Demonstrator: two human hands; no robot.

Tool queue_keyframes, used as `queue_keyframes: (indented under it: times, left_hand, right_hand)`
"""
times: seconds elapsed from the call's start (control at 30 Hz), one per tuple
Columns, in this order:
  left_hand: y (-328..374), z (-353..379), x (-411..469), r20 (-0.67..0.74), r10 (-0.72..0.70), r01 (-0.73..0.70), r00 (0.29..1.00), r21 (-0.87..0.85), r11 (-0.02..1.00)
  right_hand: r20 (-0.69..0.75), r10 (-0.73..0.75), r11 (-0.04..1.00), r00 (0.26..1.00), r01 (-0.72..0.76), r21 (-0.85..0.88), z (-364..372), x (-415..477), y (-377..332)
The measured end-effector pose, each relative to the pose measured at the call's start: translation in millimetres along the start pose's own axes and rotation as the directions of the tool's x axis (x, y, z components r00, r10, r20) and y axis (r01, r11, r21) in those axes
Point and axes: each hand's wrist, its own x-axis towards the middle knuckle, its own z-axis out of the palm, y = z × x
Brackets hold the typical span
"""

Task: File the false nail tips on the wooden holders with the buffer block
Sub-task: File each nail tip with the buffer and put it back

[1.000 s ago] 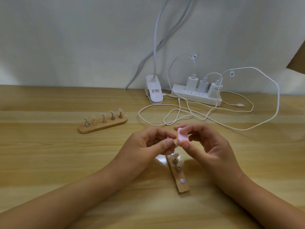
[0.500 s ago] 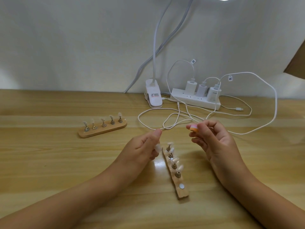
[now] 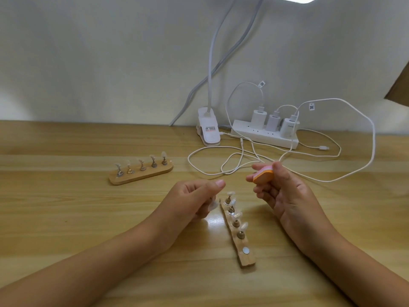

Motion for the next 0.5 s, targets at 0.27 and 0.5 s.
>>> queue_keyframes:
  times: [0.27,0.5]
  left_hand:
    - [0.9,-0.2,1.9,0.05,-0.03,0.034,0.998,-0.084,0.996]
    - [-1.8,4.8,3.6,0.093,-0.014,0.018,0.996,-0.044,0.999]
  right_hand:
    - [-0.038,0.021,0.997,0.999,-0.018,0.074,-2.1,1.0,0.0]
    - [0.031,-0.3,0.933,0.953,0.3,-0.197,2.1,-12.7,-2.4]
